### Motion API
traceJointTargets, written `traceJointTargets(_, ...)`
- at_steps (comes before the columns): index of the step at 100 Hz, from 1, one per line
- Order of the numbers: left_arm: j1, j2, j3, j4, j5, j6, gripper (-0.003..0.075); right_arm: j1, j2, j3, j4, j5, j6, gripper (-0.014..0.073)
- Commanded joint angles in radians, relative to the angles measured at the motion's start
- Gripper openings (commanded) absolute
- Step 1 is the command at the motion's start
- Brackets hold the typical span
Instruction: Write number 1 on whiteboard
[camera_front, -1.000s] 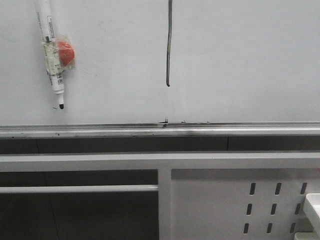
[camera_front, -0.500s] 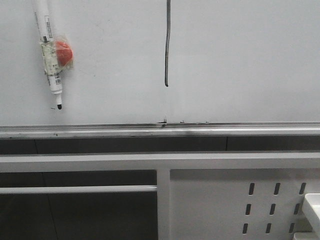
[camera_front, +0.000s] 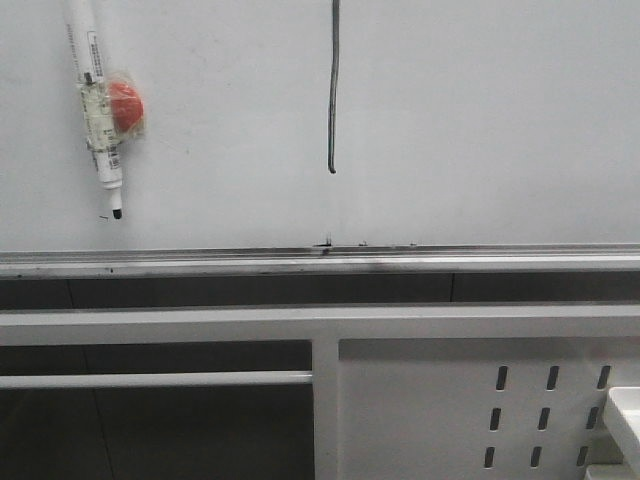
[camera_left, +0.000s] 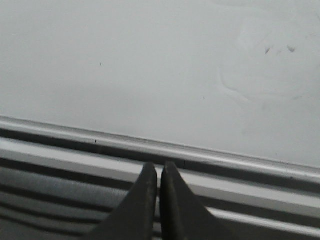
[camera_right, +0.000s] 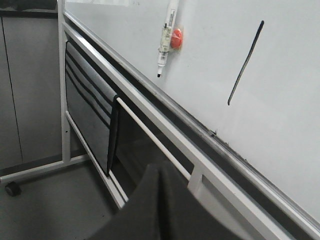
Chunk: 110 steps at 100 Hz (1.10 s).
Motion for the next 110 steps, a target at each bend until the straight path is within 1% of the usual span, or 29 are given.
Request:
traceJointTargets(1, -0.001, -0.032, 0.047, -0.043, -0.267, 0.004, -0.002, -0.007, 0.007, -0.026, 0.009, -0.077, -0.003, -0.0069)
traceJointTargets(8, -0.014, -0.092, 0.133, -0.09, -0.405, 0.004, -0.002, -0.007, 0.007, -0.026, 0.009, -0.077, -0.003, -0.0069)
traceJointTargets(13, -0.029, -0.131, 0.188, -0.108, -0.458, -0.001, -0.002, -0.007, 0.007, -0.026, 0.009, -0.077, -0.003, -0.0069)
traceJointTargets(18, -0.048, -0.151, 0.177, -0.095, -0.365, -0.001, -0.002, -0.007, 0.007, -0.026, 0.009, -0.077, -0.003, -0.0069)
traceJointTargets(39, -0.131, -0.138, 0.182, -0.031, -0.315, -0.002, -0.002, -0.007, 0.007, -0.026, 0.009, -0.076, -0.003, -0.0069)
traceJointTargets(54, -0.176, -0.148, 0.182, 0.093, -0.26, 0.0, -0.002, -0.007, 0.007, -0.026, 0.009, -0.076, -0.003, -0.0069)
traceJointTargets(59, -0.177, -0.148, 0.182, 0.082, -0.219, 0.018, -0.002, -0.007, 0.007, -0.026, 0.009, -0.076, -0.003, -0.0069)
traceJointTargets(70, -0.16, -0.148, 0.182, -0.006, -0.093, 0.127, -0.002, -0.007, 0.007, -0.026, 0.009, -0.076, -0.003, -0.0069)
traceJointTargets(76, -0.15, -0.148, 0.182, -0.005, -0.051, 0.128, -0.002, -0.007, 0.007, -0.026, 0.009, -0.076, -0.003, -0.0069)
traceJointTargets(110, -0.14, -0.148, 0.182, 0.011, -0.047, 0.125, -0.002, -0.007, 0.007, -0.026, 0.009, -0.076, -0.003, -0.0069)
